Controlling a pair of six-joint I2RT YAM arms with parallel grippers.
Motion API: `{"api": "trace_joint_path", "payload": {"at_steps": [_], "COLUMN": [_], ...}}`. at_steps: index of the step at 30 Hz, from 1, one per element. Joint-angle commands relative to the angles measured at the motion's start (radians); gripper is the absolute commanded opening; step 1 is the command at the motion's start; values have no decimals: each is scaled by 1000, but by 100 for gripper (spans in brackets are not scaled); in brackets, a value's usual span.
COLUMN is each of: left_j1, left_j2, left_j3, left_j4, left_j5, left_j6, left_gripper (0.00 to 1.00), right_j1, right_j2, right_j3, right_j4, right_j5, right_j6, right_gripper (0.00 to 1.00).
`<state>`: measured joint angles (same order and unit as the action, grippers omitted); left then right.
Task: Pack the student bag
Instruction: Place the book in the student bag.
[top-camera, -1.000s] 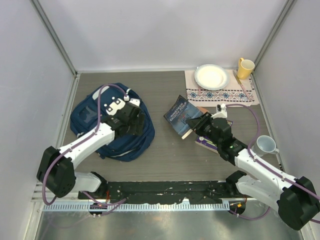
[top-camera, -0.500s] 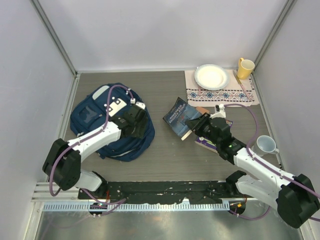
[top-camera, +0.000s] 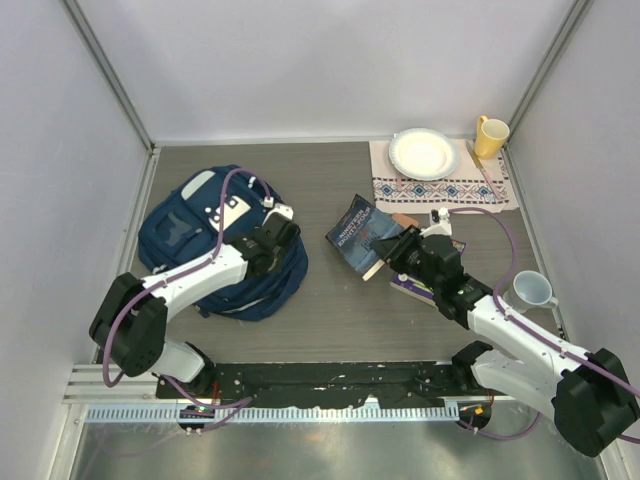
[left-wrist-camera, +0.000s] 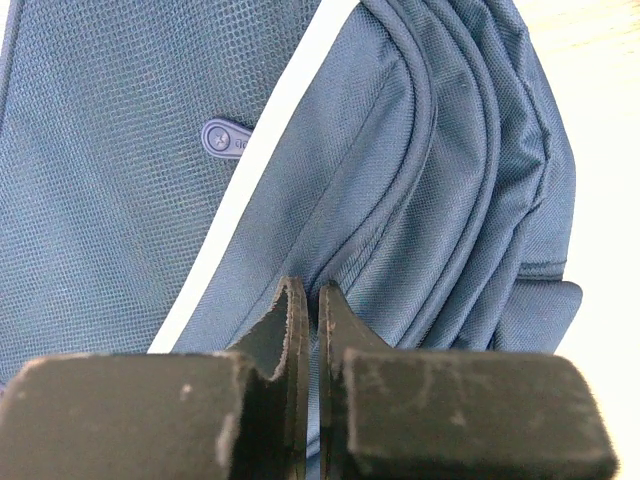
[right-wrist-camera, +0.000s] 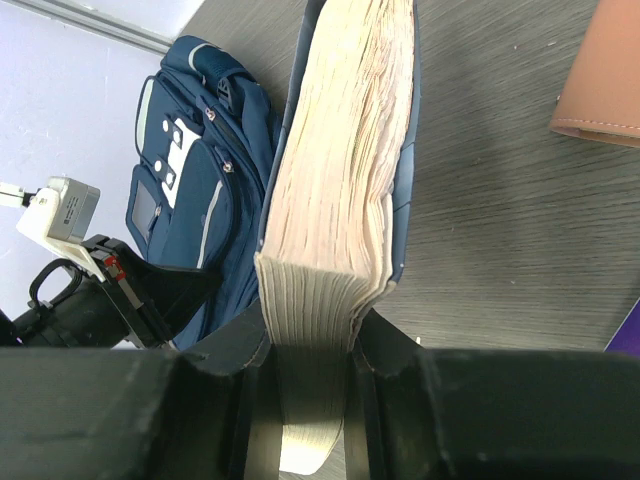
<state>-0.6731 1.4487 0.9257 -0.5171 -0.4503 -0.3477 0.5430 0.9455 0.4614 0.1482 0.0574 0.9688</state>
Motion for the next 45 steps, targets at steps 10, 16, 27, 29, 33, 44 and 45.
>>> {"api": "trace_joint_path", "payload": {"at_steps": [10, 16, 27, 29, 33, 44, 45], "left_j1": [10, 10, 44, 76, 133, 161, 161], "left_j2": [-175, -185, -263, -278, -301, -284, -286], "left_j3": [174, 312, 328, 320, 312, 337, 338], "left_j4": [-40, -64, 5, 29, 67, 111, 112], "left_j5": [33, 136, 234, 258, 356, 476, 481], "left_j6": [33, 91, 93, 85, 53, 26, 24], "left_gripper": [0, 0, 0, 0, 0, 0, 0], "right_j1": [-15, -25, -74, -74, -74, -3, 8], "right_j2": [-83, -158, -140, -116, -41, 154, 173], "right_j3": [22, 40, 94, 80, 28, 39, 45], "right_j4": [133, 90, 111, 198, 325, 565, 580], "right_j5": [-16, -30, -289, -330, -418, -464, -459], "right_j6": [7, -12, 102, 152, 234, 314, 317], "right_gripper": [2, 2, 1, 1, 1, 1, 1]}}
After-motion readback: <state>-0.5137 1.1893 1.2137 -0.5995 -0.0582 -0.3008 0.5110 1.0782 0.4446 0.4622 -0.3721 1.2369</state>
